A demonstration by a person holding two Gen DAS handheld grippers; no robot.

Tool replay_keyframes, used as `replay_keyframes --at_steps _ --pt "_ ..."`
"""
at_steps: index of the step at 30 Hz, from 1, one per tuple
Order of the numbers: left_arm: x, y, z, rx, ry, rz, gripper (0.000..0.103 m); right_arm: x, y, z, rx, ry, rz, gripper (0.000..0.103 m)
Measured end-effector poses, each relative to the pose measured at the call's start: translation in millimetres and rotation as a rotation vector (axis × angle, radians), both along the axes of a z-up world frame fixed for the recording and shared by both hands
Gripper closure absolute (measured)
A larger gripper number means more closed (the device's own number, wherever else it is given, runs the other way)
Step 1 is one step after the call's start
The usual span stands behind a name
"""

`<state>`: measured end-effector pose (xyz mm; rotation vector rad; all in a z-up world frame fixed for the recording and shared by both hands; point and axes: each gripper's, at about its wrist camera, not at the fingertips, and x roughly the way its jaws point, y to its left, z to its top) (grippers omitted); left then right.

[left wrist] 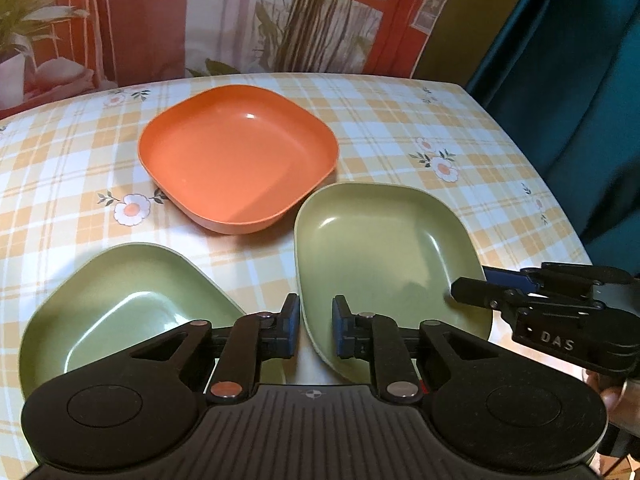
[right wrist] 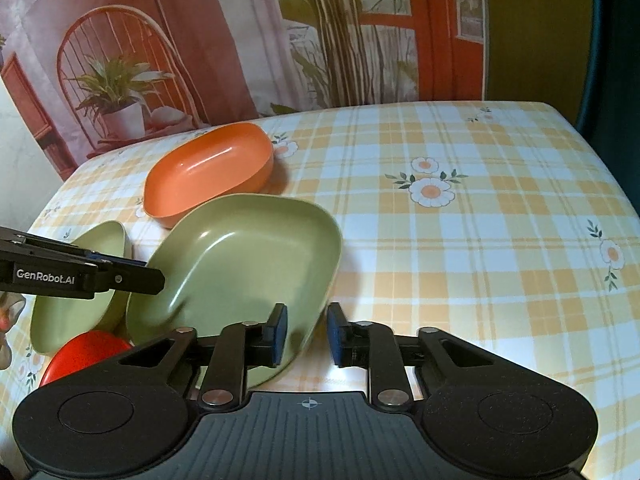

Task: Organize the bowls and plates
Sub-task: 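Grip the rim of a pale green plate with the right tool and lift it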

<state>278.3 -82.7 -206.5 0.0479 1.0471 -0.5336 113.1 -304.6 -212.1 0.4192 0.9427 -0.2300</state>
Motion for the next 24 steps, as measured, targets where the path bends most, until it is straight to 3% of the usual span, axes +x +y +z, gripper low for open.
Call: replay_keyframes --at_steps 13,24 --pt "-7.3 -1.5 22.9 -0.069 -0.031 -0.009 0.085 6.0 -20.8 27.7 -0.051 -0.06 -0.009 0.089" --pt "-6.0 8.7 50.1 -0.126 -0.088 0.039 0.085 45.2 -28.1 64.6 -0.149 -0.127 0.102 0.09"
